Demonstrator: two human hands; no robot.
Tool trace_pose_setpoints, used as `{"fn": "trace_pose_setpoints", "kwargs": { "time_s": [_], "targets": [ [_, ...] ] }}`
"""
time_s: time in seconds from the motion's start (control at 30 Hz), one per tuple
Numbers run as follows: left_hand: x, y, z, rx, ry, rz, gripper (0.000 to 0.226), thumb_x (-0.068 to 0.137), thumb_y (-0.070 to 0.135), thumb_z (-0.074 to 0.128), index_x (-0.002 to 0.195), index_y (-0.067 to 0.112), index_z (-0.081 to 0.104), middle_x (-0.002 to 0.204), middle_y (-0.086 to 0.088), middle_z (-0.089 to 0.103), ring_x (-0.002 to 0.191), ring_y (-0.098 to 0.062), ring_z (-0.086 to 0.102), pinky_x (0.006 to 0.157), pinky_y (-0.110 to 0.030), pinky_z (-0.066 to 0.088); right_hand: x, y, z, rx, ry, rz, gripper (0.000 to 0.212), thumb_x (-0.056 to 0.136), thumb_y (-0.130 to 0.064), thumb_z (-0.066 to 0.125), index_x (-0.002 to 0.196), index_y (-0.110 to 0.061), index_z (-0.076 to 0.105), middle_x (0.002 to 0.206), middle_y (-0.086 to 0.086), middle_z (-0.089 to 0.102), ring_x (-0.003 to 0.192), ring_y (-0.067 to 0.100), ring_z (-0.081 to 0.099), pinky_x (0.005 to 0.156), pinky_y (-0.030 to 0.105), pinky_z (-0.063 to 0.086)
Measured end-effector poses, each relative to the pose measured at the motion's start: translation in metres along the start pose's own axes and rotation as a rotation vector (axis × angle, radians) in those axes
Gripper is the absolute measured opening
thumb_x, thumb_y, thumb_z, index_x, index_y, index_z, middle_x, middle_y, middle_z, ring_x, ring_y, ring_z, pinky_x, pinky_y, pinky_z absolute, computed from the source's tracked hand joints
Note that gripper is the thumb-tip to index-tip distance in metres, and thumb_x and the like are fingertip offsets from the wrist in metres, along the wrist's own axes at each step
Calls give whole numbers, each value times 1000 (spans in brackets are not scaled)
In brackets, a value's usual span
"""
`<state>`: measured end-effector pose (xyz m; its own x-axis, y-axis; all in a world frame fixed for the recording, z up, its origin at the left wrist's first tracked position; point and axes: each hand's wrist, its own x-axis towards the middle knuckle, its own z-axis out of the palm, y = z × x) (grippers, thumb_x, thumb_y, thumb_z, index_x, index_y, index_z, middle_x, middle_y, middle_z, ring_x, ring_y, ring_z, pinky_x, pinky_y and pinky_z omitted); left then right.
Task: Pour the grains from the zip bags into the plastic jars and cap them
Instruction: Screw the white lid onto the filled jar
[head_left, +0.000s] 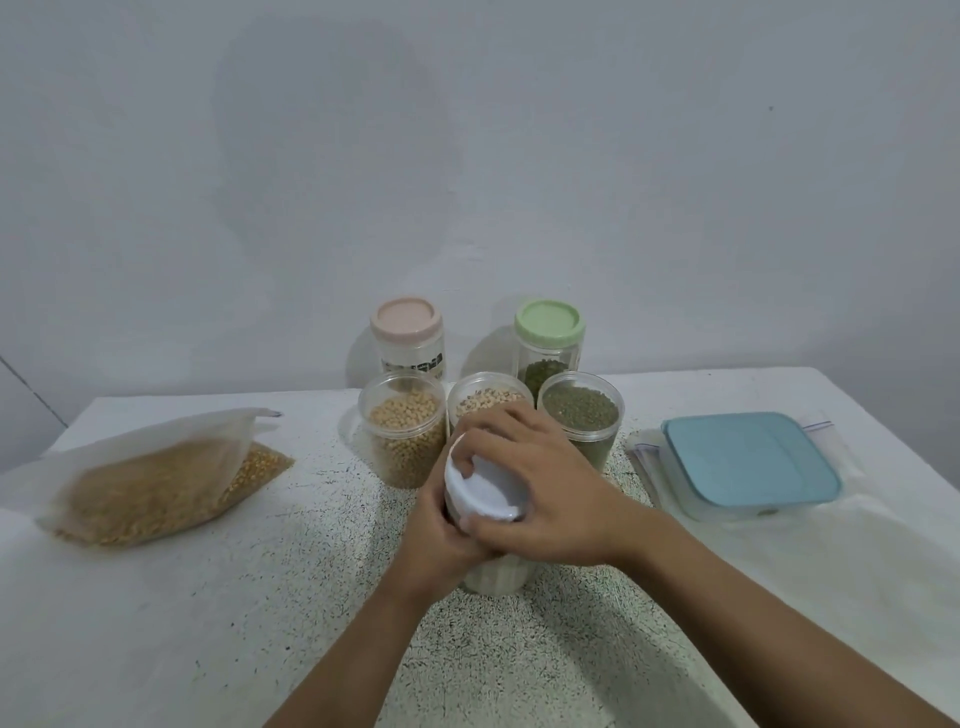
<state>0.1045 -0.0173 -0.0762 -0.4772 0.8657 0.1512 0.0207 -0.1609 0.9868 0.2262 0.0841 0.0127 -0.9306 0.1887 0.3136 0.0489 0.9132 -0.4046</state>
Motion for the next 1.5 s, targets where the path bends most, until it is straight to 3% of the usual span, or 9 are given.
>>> {"fn": "trace_pose_setpoints", "kwargs": {
  "time_s": [0.3, 0.43, 0.53, 0.7, 0.8, 1.03, 1.23, 1.43, 1.5],
  "targets": [
    [-1, -2, -2, -17, -56, 5, 94, 48, 5, 92, 131, 16, 48, 116, 6, 70, 113, -15, 68, 83, -26, 58, 6, 1, -4, -96, -50, -28, 38, 83, -56, 72, 101, -30, 50, 116, -13, 51, 112, 17, 39, 99, 43, 39],
    [2, -7, -1, 39, -25, 80, 87, 58, -13, 90, 134, 6, 51, 121, -9, 69, 116, -24, 67, 87, -30, 57, 11, -10, 6, -266, 93, 71, 45, 84, -65, 56, 102, -25, 47, 97, -3, 49, 95, 21, 38, 90, 42, 41],
    [3, -6, 0, 49, -20, 92, 80, 63, -21, 84, 132, 4, 53, 119, -8, 71, 113, -25, 69, 88, -33, 57, 14, -16, 9, -339, 61, 178, 54, 85, -70, 47, 115, -26, 45, 96, 0, 49, 94, 21, 39, 90, 43, 42],
    [-1, -3, 1, 8, 3, 61, 87, 62, 10, 92, 138, 8, 48, 124, -5, 69, 118, -25, 67, 90, -33, 58, 19, -21, -12, -355, -236, 219, 67, 86, -82, 36, 134, -36, 42, 108, 1, 48, 106, 22, 39, 96, 44, 42],
    [-2, -3, 0, -24, 23, 4, 86, 59, 18, 94, 134, 16, 52, 121, -3, 71, 116, -26, 68, 87, -34, 58, 26, -20, -36, -279, -423, 222, 64, 83, -77, 51, 137, -45, 43, 109, -3, 46, 109, 20, 42, 97, 44, 44],
    [-1, -5, 1, -64, 19, -20, 87, 56, 21, 97, 132, 12, 54, 117, -8, 72, 113, -29, 68, 86, -35, 58, 37, -24, -48, -244, -458, 122, 59, 74, -57, 77, 127, -42, 56, 105, -7, 52, 103, 14, 48, 87, 38, 46],
    [0, -8, 1, -55, -6, -1, 80, 58, 21, 95, 129, 11, 57, 116, -10, 73, 112, -30, 70, 87, -40, 59, 39, -23, -31, -500, -308, 246, 70, 76, -92, 41, 104, -28, 50, 88, -3, 49, 81, 22, 50, 70, 34, 37],
    [-1, -9, 1, -39, -7, -9, 84, 59, 24, 97, 130, 16, 53, 120, -8, 71, 116, -28, 68, 89, -37, 58, 39, -28, -34, -499, -316, 304, 91, 70, -99, 15, 87, -19, 55, 73, -5, 51, 68, 15, 51, 67, 36, 44],
    [-1, -9, 1, -42, 9, -11, 83, 59, 28, 98, 129, 14, 55, 120, -11, 70, 116, -30, 67, 90, -39, 59, 42, -25, -41, -475, -343, 270, 94, 67, -101, 17, 84, -19, 61, 82, -4, 57, 73, 14, 55, 69, 36, 47]
  ]
}}
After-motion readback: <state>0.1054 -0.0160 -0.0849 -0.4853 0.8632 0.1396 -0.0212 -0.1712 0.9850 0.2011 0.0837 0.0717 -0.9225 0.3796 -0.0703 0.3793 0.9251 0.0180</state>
